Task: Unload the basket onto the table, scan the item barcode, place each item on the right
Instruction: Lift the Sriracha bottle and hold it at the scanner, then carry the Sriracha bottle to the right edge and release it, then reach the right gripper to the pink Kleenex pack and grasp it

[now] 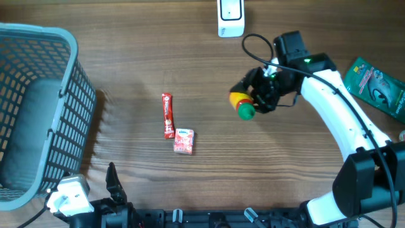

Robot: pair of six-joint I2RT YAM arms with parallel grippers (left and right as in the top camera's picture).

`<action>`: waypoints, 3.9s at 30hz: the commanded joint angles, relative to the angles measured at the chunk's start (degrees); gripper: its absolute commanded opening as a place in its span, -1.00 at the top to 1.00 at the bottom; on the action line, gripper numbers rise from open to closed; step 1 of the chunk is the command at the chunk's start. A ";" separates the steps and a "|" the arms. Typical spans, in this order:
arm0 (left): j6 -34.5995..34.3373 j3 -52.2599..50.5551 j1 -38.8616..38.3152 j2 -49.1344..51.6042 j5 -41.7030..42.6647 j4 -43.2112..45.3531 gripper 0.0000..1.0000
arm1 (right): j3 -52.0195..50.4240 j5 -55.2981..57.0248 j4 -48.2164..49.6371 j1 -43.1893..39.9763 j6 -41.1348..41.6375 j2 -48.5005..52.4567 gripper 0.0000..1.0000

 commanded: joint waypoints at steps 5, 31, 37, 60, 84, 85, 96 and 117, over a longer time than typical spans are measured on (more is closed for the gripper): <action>-0.33 0.09 0.26 -0.20 0.28 0.17 -1.00 | 0.35 5.18 -7.52 -10.67 -6.03 -1.22 0.82; -0.33 0.09 0.24 -0.20 0.26 0.17 -1.00 | 11.34 51.74 40.19 5.35 4.00 13.64 0.69; -0.33 0.09 0.24 -0.20 0.28 0.17 -1.00 | 46.93 55.65 38.29 5.40 -0.11 41.66 0.69; -0.33 0.09 0.24 -0.20 0.28 0.15 -1.00 | 59.89 61.75 -6.99 -24.98 5.66 38.75 0.64; -0.33 0.09 0.24 -0.20 0.26 0.17 -1.00 | 48.74 66.86 -16.81 -49.70 7.58 33.53 -0.91; -0.33 0.09 0.26 -0.20 0.28 0.17 -1.00 | 48.74 66.64 -16.72 -49.70 7.50 31.82 -0.93; -0.33 0.09 0.24 -0.20 0.28 0.17 -1.00 | 48.57 25.00 -31.17 -32.17 -9.22 9.33 -0.99; -0.33 0.09 0.24 -0.20 0.28 0.17 -1.00 | 12.35 34.01 3.17 24.68 0.96 9.53 -0.99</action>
